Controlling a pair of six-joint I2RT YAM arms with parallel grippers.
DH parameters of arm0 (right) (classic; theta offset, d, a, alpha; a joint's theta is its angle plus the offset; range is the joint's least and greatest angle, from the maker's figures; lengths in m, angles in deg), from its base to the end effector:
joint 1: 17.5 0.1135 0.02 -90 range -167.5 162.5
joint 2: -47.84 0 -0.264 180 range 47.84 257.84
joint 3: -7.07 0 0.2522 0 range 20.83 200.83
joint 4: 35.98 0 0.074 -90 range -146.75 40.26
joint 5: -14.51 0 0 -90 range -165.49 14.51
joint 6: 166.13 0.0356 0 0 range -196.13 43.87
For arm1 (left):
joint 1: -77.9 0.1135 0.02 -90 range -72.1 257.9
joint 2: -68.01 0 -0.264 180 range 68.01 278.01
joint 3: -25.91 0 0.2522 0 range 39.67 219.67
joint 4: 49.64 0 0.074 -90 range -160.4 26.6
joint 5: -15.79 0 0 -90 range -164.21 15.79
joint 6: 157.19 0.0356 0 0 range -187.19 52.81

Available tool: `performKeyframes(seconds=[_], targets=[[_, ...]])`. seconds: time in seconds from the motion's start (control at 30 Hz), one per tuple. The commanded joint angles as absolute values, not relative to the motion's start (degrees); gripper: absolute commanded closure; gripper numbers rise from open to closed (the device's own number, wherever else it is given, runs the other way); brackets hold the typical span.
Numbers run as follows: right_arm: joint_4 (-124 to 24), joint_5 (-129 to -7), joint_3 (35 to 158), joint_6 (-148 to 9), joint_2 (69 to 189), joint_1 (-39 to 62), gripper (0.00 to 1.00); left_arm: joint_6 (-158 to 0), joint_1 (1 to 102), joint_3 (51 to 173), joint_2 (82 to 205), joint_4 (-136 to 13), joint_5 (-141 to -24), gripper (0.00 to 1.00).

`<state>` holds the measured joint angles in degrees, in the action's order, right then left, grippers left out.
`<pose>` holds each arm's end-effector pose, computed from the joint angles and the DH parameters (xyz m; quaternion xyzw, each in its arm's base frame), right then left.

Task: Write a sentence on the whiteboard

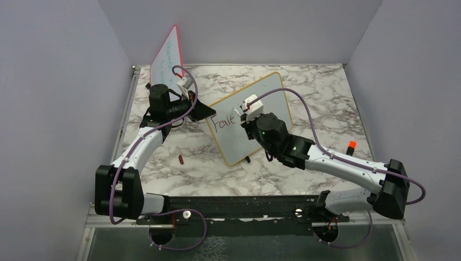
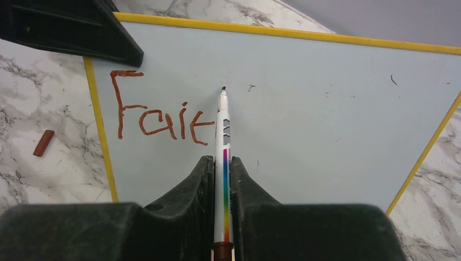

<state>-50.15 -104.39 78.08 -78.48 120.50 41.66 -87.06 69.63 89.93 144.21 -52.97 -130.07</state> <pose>0.1658 0.2441 0.3296 -0.2657 0.7408 0.1027 0.6084 0.2868 -0.0715 0.2915 0.2110 0.7284 -0.4917 0.4280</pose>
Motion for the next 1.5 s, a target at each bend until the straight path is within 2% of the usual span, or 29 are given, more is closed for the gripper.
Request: performKeyframes(seconds=[0.0,1.47], targets=[[-47.77,-105.51,80.28,-79.38,121.73,41.15,0.99,-83.53,68.14,89.68,145.78,-57.95,-130.68,1.0],[-62.55,-100.89,76.73,-71.43,119.63,40.77,0.99,-83.45,68.14,89.77,145.82,-58.04,-130.39,1.0]])
